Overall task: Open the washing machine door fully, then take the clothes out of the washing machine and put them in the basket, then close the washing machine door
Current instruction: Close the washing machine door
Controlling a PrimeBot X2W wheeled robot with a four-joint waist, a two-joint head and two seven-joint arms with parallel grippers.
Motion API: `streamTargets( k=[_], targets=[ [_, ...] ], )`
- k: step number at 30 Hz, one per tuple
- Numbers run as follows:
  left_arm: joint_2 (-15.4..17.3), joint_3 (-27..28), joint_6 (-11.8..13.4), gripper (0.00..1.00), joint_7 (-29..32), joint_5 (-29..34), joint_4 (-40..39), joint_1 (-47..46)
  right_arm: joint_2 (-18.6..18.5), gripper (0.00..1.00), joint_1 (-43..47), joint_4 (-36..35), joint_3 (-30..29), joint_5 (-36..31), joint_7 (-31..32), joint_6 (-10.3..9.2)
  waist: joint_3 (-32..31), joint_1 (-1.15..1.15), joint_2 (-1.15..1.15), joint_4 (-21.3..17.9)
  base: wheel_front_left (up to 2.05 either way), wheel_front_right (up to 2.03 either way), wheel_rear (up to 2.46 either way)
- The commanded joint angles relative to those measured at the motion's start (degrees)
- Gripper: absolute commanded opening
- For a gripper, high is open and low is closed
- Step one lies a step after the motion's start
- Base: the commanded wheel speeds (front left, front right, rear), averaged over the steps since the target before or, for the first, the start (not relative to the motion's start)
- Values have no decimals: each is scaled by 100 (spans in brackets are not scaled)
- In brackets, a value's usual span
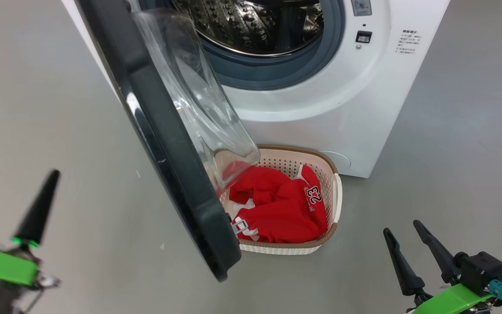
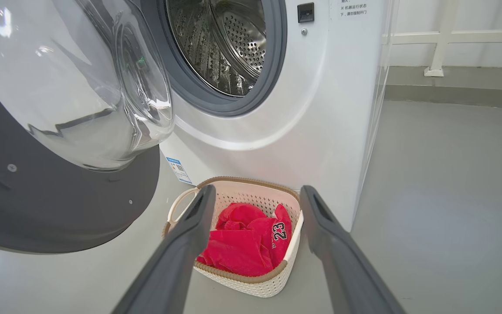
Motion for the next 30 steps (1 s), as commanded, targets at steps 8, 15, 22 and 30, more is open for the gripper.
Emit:
streamTargets(
  k=[8,15,22,30],
  targets=[
    [720,466,-33,0,1106,-1156,-138,-718,-29,100,-230,-128,135,-35,-37,28,78,0,0,-66,0,0,0],
    [994,324,-30,0,1809,-1528,-246,-1020,21,100,-269,-127,140,-39,-37,28,133,0,0,-134,0,0,0],
    [1077,217,-12,0,2217,-1781,-416,-1124,86,100,-307,-126,145,-37,-37,28,185,0,0,-200,0,0,0],
    [1080,158,-23,0,2510,-1982,-697,-1196,119,100,-353,-125,128,-34,-37,28,239,0,0,-253,0,0,0]
  ],
)
